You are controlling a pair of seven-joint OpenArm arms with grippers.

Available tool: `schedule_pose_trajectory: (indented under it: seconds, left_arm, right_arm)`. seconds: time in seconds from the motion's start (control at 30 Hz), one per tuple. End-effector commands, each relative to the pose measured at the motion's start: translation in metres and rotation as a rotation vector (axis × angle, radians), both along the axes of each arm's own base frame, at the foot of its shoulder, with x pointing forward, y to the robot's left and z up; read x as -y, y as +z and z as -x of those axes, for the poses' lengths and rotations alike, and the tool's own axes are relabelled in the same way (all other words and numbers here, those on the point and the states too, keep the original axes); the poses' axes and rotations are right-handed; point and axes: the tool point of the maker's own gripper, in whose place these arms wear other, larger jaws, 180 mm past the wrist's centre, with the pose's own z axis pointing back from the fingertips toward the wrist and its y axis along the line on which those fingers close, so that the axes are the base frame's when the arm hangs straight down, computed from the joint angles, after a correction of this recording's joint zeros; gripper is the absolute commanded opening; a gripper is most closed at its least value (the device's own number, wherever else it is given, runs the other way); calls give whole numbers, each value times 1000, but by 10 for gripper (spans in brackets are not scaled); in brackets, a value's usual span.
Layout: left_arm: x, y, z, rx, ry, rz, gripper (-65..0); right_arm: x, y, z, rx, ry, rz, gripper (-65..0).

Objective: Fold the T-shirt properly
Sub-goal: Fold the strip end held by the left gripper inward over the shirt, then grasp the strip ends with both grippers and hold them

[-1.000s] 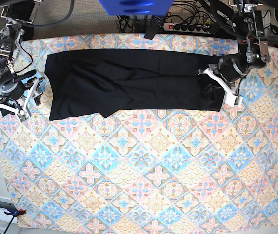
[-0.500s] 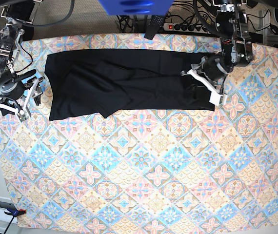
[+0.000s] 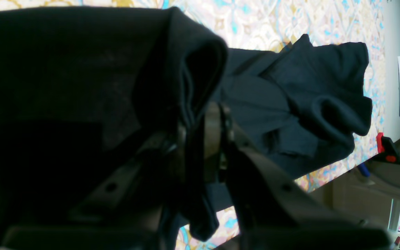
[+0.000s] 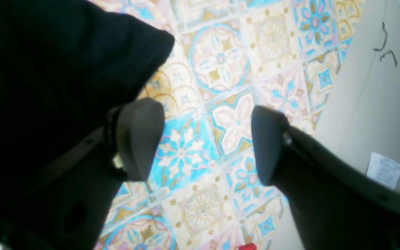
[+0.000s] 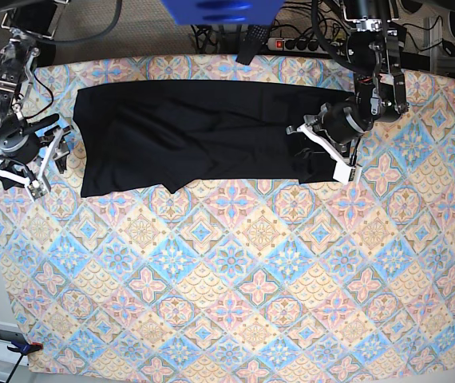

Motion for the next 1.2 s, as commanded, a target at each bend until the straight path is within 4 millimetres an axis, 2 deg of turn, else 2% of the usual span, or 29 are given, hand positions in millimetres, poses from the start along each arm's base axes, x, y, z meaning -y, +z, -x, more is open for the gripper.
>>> schedule_pose_trajectory:
  seconds: [0.0, 0.1, 0.17, 0.27, 0.37, 0.47, 0.53, 0.63, 0.73, 0.87, 0.93, 1.0, 1.13, 1.17]
  left_arm:
    - [3, 9, -6, 34, -4, 22, -617]
    - [15, 8, -1, 25, -53, 26, -585]
    - [20, 8, 5, 21, -102, 8, -513]
    - [25, 17, 8, 49, -161, -7, -363]
    - [17, 34, 5, 91, -139, 23, -288]
    - [-8, 52, -3, 135, -62, 46, -302]
    - [-39, 57, -4, 145, 6, 31, -310]
    - [-69, 59, -3, 145, 43, -22, -315]
    - [-88, 53, 3, 120, 32, -114, -315]
    - [-103, 42, 11, 81, 16, -219, -315]
    - [-109, 37, 14, 68, 13, -271, -315]
    - [-110, 33, 16, 57, 2, -298, -315]
    - [-98, 27, 19, 46, -39, -299, -315]
    - [-96, 26, 20, 44, -44, -296, -315]
  right_arm:
    - [5, 15, -8, 46, 5, 20, -231]
    - [6, 15, -8, 47, 4, 22, -231]
    - [6, 16, -8, 48, 5, 22, -231]
    - [5, 20, -10, 60, 10, 27, -231]
    - [5, 20, -10, 60, 10, 27, -231]
    - [5, 20, -10, 60, 10, 27, -231]
    - [5, 20, -10, 60, 10, 27, -231]
    - [5, 18, -8, 52, 8, 30, -231]
    - [2, 7, 4, 11, 16, 25, -230]
    - [-23, -10, 7, -38, 88, 0, -229]
    - [-29, -19, 8, -61, 101, -13, -229]
    - [-25, -32, 14, -101, 83, -26, -229]
    - [-19, -63, 30, -190, 41, -71, -229]
    - [-21, -64, 26, -185, 35, -100, -229]
